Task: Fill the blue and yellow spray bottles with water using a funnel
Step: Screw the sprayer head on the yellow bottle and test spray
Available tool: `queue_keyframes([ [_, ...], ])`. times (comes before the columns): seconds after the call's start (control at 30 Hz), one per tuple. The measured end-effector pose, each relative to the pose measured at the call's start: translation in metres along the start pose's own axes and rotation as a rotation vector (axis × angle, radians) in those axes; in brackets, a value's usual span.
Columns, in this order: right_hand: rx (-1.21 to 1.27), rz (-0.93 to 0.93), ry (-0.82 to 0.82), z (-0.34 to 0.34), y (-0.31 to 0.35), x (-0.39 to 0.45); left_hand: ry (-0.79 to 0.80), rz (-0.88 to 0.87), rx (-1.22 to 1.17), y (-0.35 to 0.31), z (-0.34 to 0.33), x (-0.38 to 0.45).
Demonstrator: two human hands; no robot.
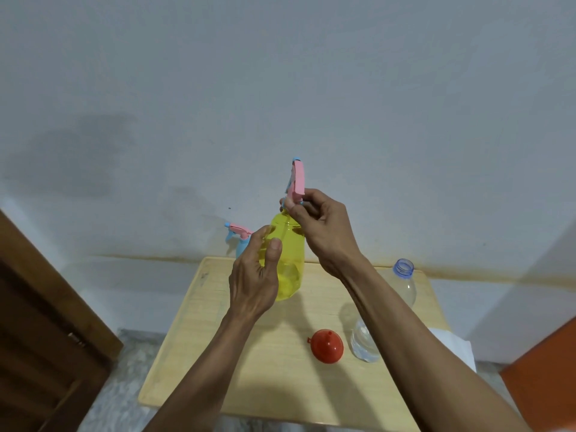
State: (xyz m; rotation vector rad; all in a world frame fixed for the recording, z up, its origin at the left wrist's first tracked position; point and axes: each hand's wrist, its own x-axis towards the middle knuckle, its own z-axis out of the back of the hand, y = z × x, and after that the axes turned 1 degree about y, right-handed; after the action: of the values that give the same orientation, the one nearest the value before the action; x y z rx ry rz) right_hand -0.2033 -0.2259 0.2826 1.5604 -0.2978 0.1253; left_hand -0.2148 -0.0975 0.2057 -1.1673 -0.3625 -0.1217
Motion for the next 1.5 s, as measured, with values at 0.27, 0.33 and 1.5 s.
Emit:
queue_keyframes([
  [0.27,-0.038,-0.072,-0.087,-0.009,-0.001,-0.015,-0.017,0.046,0.013,-0.008,-0.003,-0.029],
  [0.33,-0.094,-0.060,-0.064,-0.013,-0.006,-0.022,-0.004,0.073,0.024,-0.008,-0.001,-0.042],
  [1.5,-0.569,-0.254,-0.328,-0.069,-0.034,-0.287,0.611,0.059,0.769,0.061,0.185,-0.211],
])
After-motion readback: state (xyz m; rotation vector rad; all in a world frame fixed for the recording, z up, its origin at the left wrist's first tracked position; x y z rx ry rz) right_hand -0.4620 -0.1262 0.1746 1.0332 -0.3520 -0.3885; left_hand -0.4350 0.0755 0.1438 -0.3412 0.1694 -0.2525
